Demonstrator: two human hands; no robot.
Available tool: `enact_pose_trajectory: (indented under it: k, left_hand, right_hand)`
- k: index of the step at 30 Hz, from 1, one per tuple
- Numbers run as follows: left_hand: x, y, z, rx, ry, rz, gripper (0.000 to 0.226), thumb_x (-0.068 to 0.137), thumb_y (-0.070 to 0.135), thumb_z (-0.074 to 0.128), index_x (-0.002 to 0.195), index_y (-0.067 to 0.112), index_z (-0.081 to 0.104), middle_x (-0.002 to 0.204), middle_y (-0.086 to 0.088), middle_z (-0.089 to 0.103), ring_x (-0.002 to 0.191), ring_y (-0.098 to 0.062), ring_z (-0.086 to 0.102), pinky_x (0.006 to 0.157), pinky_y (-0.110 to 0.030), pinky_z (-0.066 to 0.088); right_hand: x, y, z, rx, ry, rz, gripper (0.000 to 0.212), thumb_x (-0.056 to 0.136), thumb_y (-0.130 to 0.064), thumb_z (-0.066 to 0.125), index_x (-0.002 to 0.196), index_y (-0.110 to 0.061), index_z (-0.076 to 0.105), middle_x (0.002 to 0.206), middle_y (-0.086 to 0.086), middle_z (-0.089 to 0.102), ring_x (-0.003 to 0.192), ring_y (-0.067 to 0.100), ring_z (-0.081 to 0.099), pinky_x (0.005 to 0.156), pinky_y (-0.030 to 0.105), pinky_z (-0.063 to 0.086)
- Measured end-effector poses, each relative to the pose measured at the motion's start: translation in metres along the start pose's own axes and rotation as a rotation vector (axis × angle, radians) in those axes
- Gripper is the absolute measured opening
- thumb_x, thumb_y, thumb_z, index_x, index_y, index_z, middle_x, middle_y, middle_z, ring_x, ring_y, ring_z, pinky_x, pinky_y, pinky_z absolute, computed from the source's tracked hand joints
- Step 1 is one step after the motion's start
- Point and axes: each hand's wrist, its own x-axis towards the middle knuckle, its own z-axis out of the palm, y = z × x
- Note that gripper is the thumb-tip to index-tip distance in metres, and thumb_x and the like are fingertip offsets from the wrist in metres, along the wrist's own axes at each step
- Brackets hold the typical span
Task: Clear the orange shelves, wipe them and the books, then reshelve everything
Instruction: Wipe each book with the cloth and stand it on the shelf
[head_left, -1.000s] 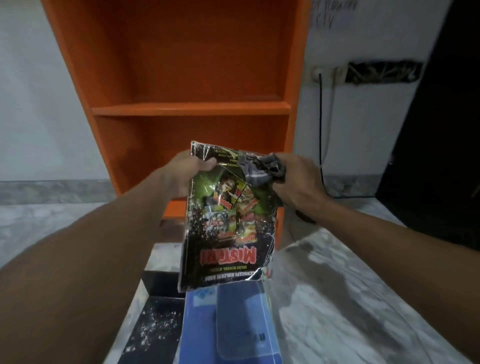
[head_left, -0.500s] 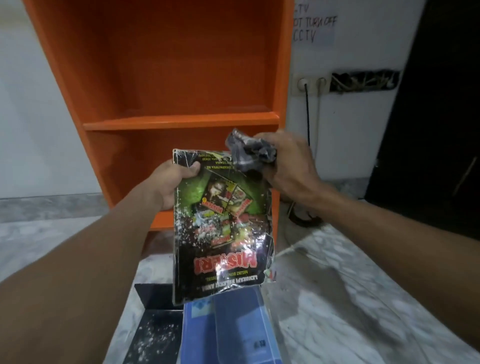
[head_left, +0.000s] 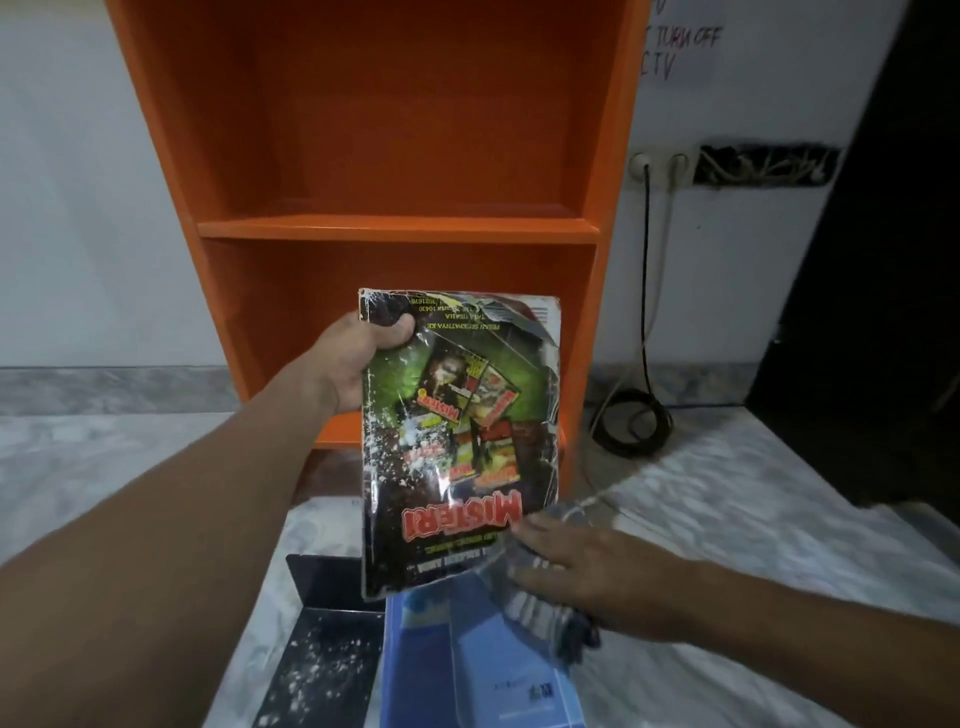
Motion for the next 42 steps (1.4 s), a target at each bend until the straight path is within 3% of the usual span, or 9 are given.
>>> enact_pose_trajectory:
  k: [4, 7, 12, 18, 22, 26, 30, 36, 42]
  left_hand:
    - [0.002, -0.008, -0.001, 0.015, 0.003, -0.025, 0.014, 0.09, 0.014, 0.065, 0.101, 0.007, 0.06, 0.078, -0.007, 0.072, 0.073, -0.024, 0.07, 0.067, -0.037, 0.059]
    - [0.001, -0.006, 0.009, 0.015, -0.009, -0.035, 0.021, 0.09, 0.016, 0.066, 0.106, 0.005, 0.061, 0.086, -0.011, 0.071, 0.076, -0.026, 0.069, 0.074, -0.041, 0.059]
    - [-0.004, 0.001, 0.024, -0.047, -0.017, 0.003, 0.023, 0.087, 0.015, 0.067, 0.105, 0.003, 0.062, 0.08, -0.009, 0.071, 0.067, -0.022, 0.07, 0.059, -0.035, 0.059]
    - [-0.009, -0.002, 0.004, -0.041, 0.046, 0.023, 0.006, 0.094, 0.013, 0.062, 0.091, 0.01, 0.064, 0.075, -0.004, 0.072, 0.064, -0.019, 0.071, 0.064, -0.034, 0.059]
    - [-0.009, -0.005, 0.008, -0.076, 0.053, 0.02, 0.01, 0.094, 0.017, 0.062, 0.094, 0.007, 0.061, 0.068, -0.004, 0.071, 0.056, -0.017, 0.07, 0.053, -0.03, 0.057]
    - [-0.006, -0.002, 0.023, -0.135, -0.004, -0.015, 0.029, 0.094, 0.026, 0.061, 0.111, 0.003, 0.062, 0.087, -0.012, 0.073, 0.073, -0.027, 0.072, 0.063, -0.037, 0.058]
    - [-0.007, 0.007, 0.034, -0.161, -0.029, -0.004, 0.03, 0.096, 0.033, 0.056, 0.1, 0.005, 0.067, 0.089, -0.012, 0.071, 0.07, -0.026, 0.07, 0.059, -0.036, 0.058]
    - [-0.003, 0.01, 0.009, -0.127, 0.053, 0.079, 0.03, 0.096, 0.031, 0.059, 0.105, 0.004, 0.069, 0.111, -0.016, 0.069, 0.095, -0.031, 0.069, 0.095, -0.048, 0.053]
    - [-0.003, 0.002, 0.018, -0.167, -0.018, 0.04, 0.047, 0.094, 0.04, 0.057, 0.116, -0.001, 0.065, 0.12, -0.023, 0.066, 0.103, -0.038, 0.067, 0.099, -0.053, 0.049]
  right_hand:
    - [0.02, 0.024, -0.071, 0.266, 0.394, 0.229, 0.021, 0.098, -0.04, 0.051, 0.112, -0.049, 0.064, 0.106, -0.005, 0.067, 0.093, 0.021, 0.068, 0.073, 0.032, 0.057]
    - [0.05, 0.061, -0.111, 0.44, 0.641, 0.473, 0.042, 0.093, -0.03, 0.062, 0.133, -0.038, 0.054, 0.134, 0.007, 0.055, 0.121, 0.031, 0.055, 0.089, 0.045, 0.053]
    - [0.063, 0.042, -0.07, 0.215, 0.35, 0.515, 0.073, 0.092, -0.009, 0.059, 0.151, -0.035, 0.024, 0.163, 0.003, 0.001, 0.149, 0.027, -0.002, 0.12, 0.051, 0.006]
    - [0.02, -0.021, -0.014, 0.206, 0.12, -0.012, 0.039, 0.089, -0.027, 0.048, 0.126, -0.028, 0.06, 0.13, 0.011, 0.062, 0.108, 0.023, 0.066, 0.085, 0.034, 0.054]
    - [0.049, 0.019, -0.076, 0.355, 0.521, 0.227, 0.036, 0.093, -0.028, 0.059, 0.127, -0.037, 0.06, 0.129, 0.006, 0.062, 0.103, 0.004, 0.065, 0.085, 0.032, 0.058]
    - [0.099, 0.061, -0.118, 0.34, 0.742, 0.519, 0.066, 0.077, 0.007, 0.068, 0.138, -0.014, 0.052, 0.141, 0.017, 0.051, 0.13, 0.035, 0.048, 0.104, 0.054, 0.043]
    - [0.109, 0.031, -0.084, 0.37, 0.653, 0.421, 0.057, 0.082, -0.018, 0.072, 0.135, -0.025, 0.053, 0.148, 0.007, 0.043, 0.133, 0.03, 0.044, 0.105, 0.052, 0.043]
    - [0.053, -0.02, -0.027, 0.352, 0.067, -0.053, 0.04, 0.087, -0.022, 0.064, 0.127, -0.024, 0.061, 0.133, 0.008, 0.058, 0.117, 0.027, 0.058, 0.094, 0.046, 0.052]
    - [0.087, 0.036, -0.104, 0.501, 0.713, 0.336, 0.062, 0.077, 0.0, 0.074, 0.133, -0.02, 0.056, 0.132, 0.009, 0.059, 0.115, 0.025, 0.06, 0.09, 0.039, 0.056]
